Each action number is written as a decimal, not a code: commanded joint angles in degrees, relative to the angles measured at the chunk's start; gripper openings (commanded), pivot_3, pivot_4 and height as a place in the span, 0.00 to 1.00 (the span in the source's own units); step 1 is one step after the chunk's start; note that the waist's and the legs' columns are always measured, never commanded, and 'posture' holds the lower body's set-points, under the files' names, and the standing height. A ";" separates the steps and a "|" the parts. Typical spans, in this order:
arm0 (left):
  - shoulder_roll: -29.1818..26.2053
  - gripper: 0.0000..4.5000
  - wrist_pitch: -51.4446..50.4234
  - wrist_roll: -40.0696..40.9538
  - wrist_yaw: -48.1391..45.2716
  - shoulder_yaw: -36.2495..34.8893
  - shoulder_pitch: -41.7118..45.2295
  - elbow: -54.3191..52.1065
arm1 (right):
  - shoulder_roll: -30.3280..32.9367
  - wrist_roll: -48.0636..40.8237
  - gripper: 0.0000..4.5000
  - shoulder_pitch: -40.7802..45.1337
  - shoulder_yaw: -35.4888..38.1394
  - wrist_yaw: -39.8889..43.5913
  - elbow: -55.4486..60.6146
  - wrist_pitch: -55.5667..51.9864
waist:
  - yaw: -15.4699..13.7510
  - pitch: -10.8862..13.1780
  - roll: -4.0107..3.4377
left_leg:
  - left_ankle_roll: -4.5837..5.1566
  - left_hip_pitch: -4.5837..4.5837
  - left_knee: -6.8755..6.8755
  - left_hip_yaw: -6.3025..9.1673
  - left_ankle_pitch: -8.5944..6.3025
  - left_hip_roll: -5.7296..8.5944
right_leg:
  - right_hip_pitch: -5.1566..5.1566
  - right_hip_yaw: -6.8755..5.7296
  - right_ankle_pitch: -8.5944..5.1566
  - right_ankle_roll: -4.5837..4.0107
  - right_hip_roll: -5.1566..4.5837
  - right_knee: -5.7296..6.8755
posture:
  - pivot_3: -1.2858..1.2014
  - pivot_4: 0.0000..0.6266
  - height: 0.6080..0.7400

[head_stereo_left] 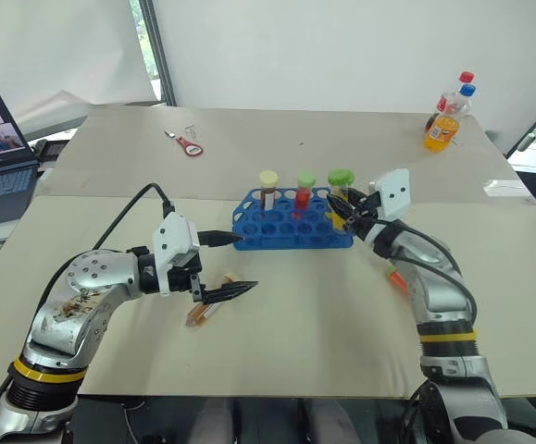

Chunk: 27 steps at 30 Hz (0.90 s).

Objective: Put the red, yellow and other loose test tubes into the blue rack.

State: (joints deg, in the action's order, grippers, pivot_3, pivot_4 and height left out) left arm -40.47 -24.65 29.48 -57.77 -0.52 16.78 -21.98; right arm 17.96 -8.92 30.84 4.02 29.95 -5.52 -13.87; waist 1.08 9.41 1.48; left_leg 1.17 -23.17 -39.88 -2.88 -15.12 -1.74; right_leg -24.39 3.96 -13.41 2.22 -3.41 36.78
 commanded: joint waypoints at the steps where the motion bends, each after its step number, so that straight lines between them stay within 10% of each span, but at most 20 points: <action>1: 0.30 1.00 1.24 0.19 0.38 -0.65 -0.04 -1.23 | -0.66 0.49 0.21 -0.78 0.46 -2.68 0.82 1.71 | -0.01 0.00 0.00 | 0.00 0.00 0.00 0.00 0.00 0.00 | 0.00 0.00 0.00 0.00 0.00 0.00 | 0.52 0.24 0.95; 15: 5.39 1.00 -3.38 2.31 7.45 -0.66 3.11 -1.87 | -8.47 -2.94 0.21 -6.15 2.02 -8.82 2.03 6.50 | 0.16 -0.01 0.00 | 0.00 0.02 0.00 0.36 0.00 -0.02 | 0.01 0.02 0.00 0.00 0.00 0.02 | 0.52 0.24 0.95; 21: 5.47 1.00 -4.46 1.56 8.18 0.46 4.56 -1.96 | -5.46 -2.55 0.75 -6.84 2.08 -8.58 3.92 4.02 | 0.19 0.00 -0.01 | 0.00 -0.01 0.04 0.46 0.00 0.01 | -0.01 0.01 0.00 -0.01 -0.01 0.01 | 0.52 0.24 0.95; 27: 6.10 1.00 -4.87 0.83 10.31 1.18 5.39 -1.92 | 5.89 -4.61 0.75 -14.40 2.21 -1.45 17.24 -5.15 | -0.63 0.00 -0.02 | 0.00 -0.07 0.04 0.52 0.00 0.05 | 0.00 -0.01 0.00 0.00 -0.04 -0.03 | 0.52 0.24 0.95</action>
State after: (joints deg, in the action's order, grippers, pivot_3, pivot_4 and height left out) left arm -34.38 -29.31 30.43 -48.10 0.91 20.99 -21.98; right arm 22.29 -12.35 16.79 5.02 26.71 6.97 -17.32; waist 0.44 9.41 1.46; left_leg 1.18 -23.25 -39.85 -2.33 -15.13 -1.68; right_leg -24.38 3.94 -13.41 2.23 -3.45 36.74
